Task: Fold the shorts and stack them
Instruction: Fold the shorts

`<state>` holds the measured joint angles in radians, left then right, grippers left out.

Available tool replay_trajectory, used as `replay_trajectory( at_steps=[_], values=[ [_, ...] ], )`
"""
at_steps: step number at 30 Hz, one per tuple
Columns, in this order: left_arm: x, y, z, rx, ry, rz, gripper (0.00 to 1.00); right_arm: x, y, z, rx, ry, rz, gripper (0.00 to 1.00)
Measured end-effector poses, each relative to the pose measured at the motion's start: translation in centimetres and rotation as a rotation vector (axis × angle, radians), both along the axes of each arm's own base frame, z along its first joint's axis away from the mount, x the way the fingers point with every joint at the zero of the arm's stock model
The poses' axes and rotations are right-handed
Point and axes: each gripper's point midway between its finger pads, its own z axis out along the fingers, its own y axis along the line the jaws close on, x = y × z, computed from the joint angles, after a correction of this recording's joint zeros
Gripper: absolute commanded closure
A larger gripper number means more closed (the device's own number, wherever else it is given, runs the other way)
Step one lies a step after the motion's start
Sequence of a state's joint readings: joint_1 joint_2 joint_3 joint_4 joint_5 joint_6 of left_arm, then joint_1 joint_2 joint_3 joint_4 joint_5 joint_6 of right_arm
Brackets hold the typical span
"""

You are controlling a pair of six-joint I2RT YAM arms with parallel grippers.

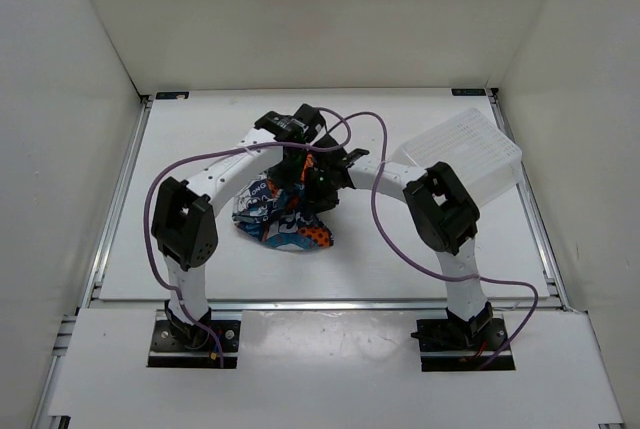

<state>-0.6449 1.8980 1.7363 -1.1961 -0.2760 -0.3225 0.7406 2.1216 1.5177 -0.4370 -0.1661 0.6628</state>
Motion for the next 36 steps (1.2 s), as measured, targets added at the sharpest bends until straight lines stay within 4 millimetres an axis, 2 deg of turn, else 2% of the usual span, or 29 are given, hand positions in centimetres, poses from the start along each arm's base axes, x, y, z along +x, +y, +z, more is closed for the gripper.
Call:
replay_trajectory(
  at_steps=[2,3,4,6,10,12,14,17,18,19,21,23,24,26,27,28,29,32,33,36],
  values=[
    [0.0,-0.1,0.0,-0.008,0.002,0.002,0.81,0.2,-0.1,0.8,0.010,-0.032,-0.001,0.25],
    [0.0,-0.1,0.0,-0.010,0.002,0.004,0.71,0.1,-0.5,1.1,0.001,-0.043,-0.009,0.19],
    [0.0,-0.2,0.1,-0.013,0.004,0.008,0.57,0.1,-0.8,1.4,-0.004,-0.054,-0.015,0.18],
    [0.2,-0.7,0.4,-0.031,0.005,0.010,0.19,-0.2,-2.1,1.6,-0.038,-0.079,-0.030,0.16],
    [1.2,-1.3,2.2,-0.098,-0.012,0.030,0.05,-0.6,-5.1,2.1,-0.115,-0.119,-0.072,0.16],
    [1.7,-1.7,3.2,-0.151,-0.020,0.038,0.05,-1.0,-6.1,2.5,-0.144,-0.146,-0.083,0.16],
    [2.0,-2.0,4.0,-0.206,-0.018,0.041,0.07,-1.7,-7.0,2.9,-0.165,-0.166,-0.088,0.21],
    [2.4,-1.0,5.3,-0.291,-0.008,0.072,0.15,-2.5,-8.0,3.7,-0.185,-0.195,-0.083,0.34],
    [2.6,-0.5,5.9,-0.320,-0.015,0.088,0.23,-2.6,-8.1,4.0,-0.190,-0.206,-0.079,0.37],
    [3.0,0.5,6.6,-0.352,-0.026,0.113,0.26,-2.7,-8.2,4.4,-0.191,-0.219,-0.076,0.45],
    [3.3,2.7,7.7,-0.393,-0.055,0.165,0.34,-2.8,-8.3,5.2,-0.195,-0.243,-0.072,0.43],
    [3.5,5.1,8.4,-0.414,-0.081,0.222,0.34,-3.0,-8.3,6.0,-0.193,-0.259,-0.065,0.24],
    [3.5,6.1,8.6,-0.417,-0.089,0.245,0.36,-3.1,-8.3,6.5,-0.190,-0.262,-0.058,0.20],
    [3.2,7.9,8.4,-0.423,-0.094,0.290,0.42,-2.9,-7.5,7.8,-0.167,-0.271,-0.034,0.32],
    [3.0,8.6,8.2,-0.422,-0.090,0.310,0.46,-2.6,-6.8,8.7,-0.150,-0.282,-0.020,0.48],
    [3.0,9.2,7.8,-0.424,-0.086,0.327,0.50,-2.3,-6.1,9.6,-0.132,-0.293,-0.005,0.76],
    [3.0,9.7,7.4,-0.427,-0.081,0.340,0.58,-1.8,-5.2,10.7,-0.105,-0.309,0.004,0.83],
    [2.8,10.7,5.4,-0.436,-0.045,0.383,0.73,-0.2,-1.9,13.7,-0.011,-0.342,0.031,0.92],
    [2.7,10.9,4.6,-0.438,-0.028,0.393,0.81,0.3,-0.7,14.4,0.018,-0.351,0.045,0.94],
    [3.0,10.8,2.5,-0.449,0.020,0.407,0.85,1.7,2.4,14.8,0.069,-0.346,0.083,0.94]
  ],
)
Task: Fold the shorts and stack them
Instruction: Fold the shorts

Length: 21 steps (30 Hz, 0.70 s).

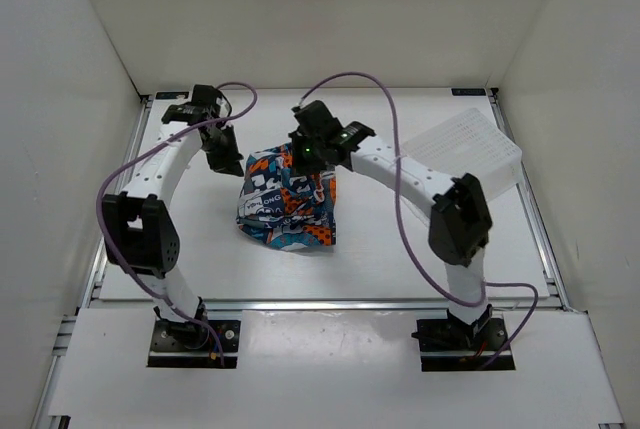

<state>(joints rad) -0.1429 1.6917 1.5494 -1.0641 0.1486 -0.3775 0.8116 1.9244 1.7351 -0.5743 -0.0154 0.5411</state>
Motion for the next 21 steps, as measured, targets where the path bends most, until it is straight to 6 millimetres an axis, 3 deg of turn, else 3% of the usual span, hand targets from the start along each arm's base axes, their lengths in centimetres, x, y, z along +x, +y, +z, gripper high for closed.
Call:
replay_trajectory(
  at_steps=[2,5,7,10,14,16,19,21],
  values=[
    [0.5,-0.5,-1.4,-0.022,0.030,-0.006,0.88,1.2,2.0,-1.1,0.009,0.015,0.025,0.98],
    [1.3,-1.3,-3.8,-0.046,0.080,-0.019,0.88,3.1,3.3,-4.8,-0.032,0.053,0.027,1.00],
    [1.4,-1.8,-5.4,-0.054,0.120,-0.030,0.88,3.9,2.2,-7.9,-0.095,0.089,-0.006,1.00],
    [1.4,-2.6,-7.4,-0.057,0.164,-0.048,0.90,5.3,-1.7,-11.4,-0.211,0.132,-0.104,1.00],
    [1.4,-3.4,-9.5,-0.059,0.205,-0.067,0.90,7.7,-6.3,-12.7,-0.277,0.145,-0.222,1.00],
    [1.3,-3.7,-10.1,-0.059,0.214,-0.077,0.90,8.7,-7.6,-12.8,-0.286,0.142,-0.257,1.00],
    [1.3,-4.0,-10.2,-0.059,0.214,-0.086,0.90,9.1,-8.1,-12.8,-0.284,0.141,-0.266,1.00],
    [1.3,-4.1,-10.2,-0.059,0.210,-0.089,0.90,8.8,-7.7,-12.6,-0.282,0.139,-0.252,0.90]
  ],
)
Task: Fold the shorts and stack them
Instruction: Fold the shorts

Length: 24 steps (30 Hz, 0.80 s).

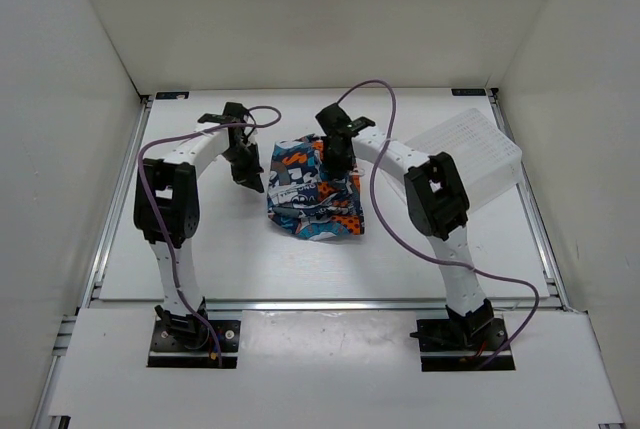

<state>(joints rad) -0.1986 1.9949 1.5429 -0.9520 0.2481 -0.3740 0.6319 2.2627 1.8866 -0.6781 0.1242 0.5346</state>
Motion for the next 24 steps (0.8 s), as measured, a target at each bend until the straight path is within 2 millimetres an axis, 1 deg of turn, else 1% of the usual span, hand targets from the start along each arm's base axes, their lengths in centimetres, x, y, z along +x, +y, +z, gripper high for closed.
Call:
replay_trajectory(
  at_steps=[1,3,4,6,7,9,10,11,12,13,15,17,20,21,22,24],
  values=[
    [0.0,0.0,0.0,0.000,-0.001,0.000,0.90,-0.3,0.3,0.2,0.004,-0.001,0.011,0.79],
    [0.0,-0.1,0.4,-0.002,-0.010,-0.002,0.90,-0.9,1.1,1.4,0.021,-0.016,0.035,0.71],
    [0.0,-0.2,0.9,-0.006,-0.019,0.000,0.90,-1.3,1.5,2.4,0.033,-0.027,0.049,0.64],
    [0.0,-0.6,2.0,-0.017,-0.043,0.002,0.90,-2.3,1.9,4.9,0.066,-0.058,0.074,0.64],
    [-0.1,-1.0,2.6,-0.023,-0.055,-0.003,0.90,-2.9,2.1,6.4,0.086,-0.075,0.084,0.69],
    [-0.5,-2.3,3.4,-0.035,-0.072,-0.026,0.90,-3.8,2.3,9.3,0.133,-0.121,0.101,0.83],
    [-0.8,-3.1,3.5,-0.040,-0.075,-0.041,0.90,-4.3,2.2,10.4,0.156,-0.139,0.105,0.94],
    [-1.0,-3.9,3.6,-0.045,-0.078,-0.058,0.90,-4.9,2.1,11.1,0.173,-0.148,0.106,0.97],
    [-1.3,-4.7,3.4,-0.050,-0.078,-0.075,0.90,-5.3,2.0,11.4,0.185,-0.149,0.107,0.99],
    [-1.7,-5.4,3.1,-0.054,-0.074,-0.093,0.90,-5.7,1.9,11.2,0.196,-0.148,0.107,0.99],
    [-2.6,-6.4,1.8,-0.054,-0.053,-0.120,0.90,-6.6,1.5,9.0,0.190,-0.118,0.103,0.99],
    [-3.1,-6.7,-0.1,-0.041,-0.010,-0.127,0.90,-7.7,0.7,5.2,0.144,-0.048,0.093,0.99],
    [-3.5,-6.4,-3.2,-0.015,0.057,-0.119,0.90,-9.0,-0.4,-0.7,0.057,0.062,0.082,0.99],
    [-3.7,-6.3,-3.8,-0.010,0.073,-0.115,0.90,-9.4,-0.7,-2.2,0.038,0.089,0.079,0.99],
    [-3.7,-6.3,-4.1,-0.013,0.082,-0.110,0.90,-9.1,-0.4,-2.1,0.051,0.079,0.078,0.99],
    [-3.5,-6.4,-3.9,-0.010,0.072,-0.110,0.90,-8.6,-0.4,-1.8,0.057,0.060,0.073,0.99]
  ],
)
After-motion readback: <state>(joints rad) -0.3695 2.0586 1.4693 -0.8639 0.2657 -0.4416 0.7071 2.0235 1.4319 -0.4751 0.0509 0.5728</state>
